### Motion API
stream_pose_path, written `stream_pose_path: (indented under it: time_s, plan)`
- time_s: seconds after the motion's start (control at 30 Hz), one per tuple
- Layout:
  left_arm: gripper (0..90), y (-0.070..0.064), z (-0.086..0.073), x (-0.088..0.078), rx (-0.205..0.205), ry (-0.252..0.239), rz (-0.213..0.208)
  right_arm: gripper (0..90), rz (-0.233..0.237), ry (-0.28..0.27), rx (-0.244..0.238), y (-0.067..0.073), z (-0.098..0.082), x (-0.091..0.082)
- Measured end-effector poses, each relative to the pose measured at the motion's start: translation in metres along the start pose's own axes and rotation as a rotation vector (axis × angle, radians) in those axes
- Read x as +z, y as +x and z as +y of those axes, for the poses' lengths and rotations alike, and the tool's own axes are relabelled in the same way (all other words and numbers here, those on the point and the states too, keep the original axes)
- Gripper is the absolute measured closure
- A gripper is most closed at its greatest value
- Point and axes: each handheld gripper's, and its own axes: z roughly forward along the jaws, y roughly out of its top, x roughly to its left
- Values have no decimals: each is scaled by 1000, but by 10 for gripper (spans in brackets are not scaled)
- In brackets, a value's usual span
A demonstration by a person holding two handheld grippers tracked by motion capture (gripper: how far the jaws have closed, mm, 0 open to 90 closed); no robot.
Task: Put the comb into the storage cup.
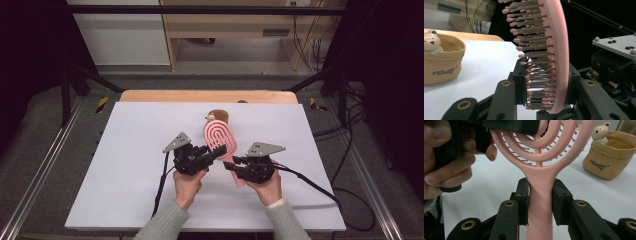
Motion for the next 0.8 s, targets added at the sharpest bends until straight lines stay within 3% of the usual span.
stream_pose_path:
  time_s: [0.33,0.37,0.5,0.63,0.8]
  plan:
    - [639,1,5,-3,9,-9,21,596,3,-14,6,-1,1,-1]
    - [639,1,6,-4,13,-10,25,536,-2,-22,8,-1,1,-2]
    - [638,3,8,-6,34,-6,51,449,-7,-43,10,-1,3,-4]
    - [638,5,11,-8,57,-6,76,243,-31,-83,12,-3,5,-7]
    - [638,9,17,-14,83,-7,109,150,-44,-107,14,-7,4,-10]
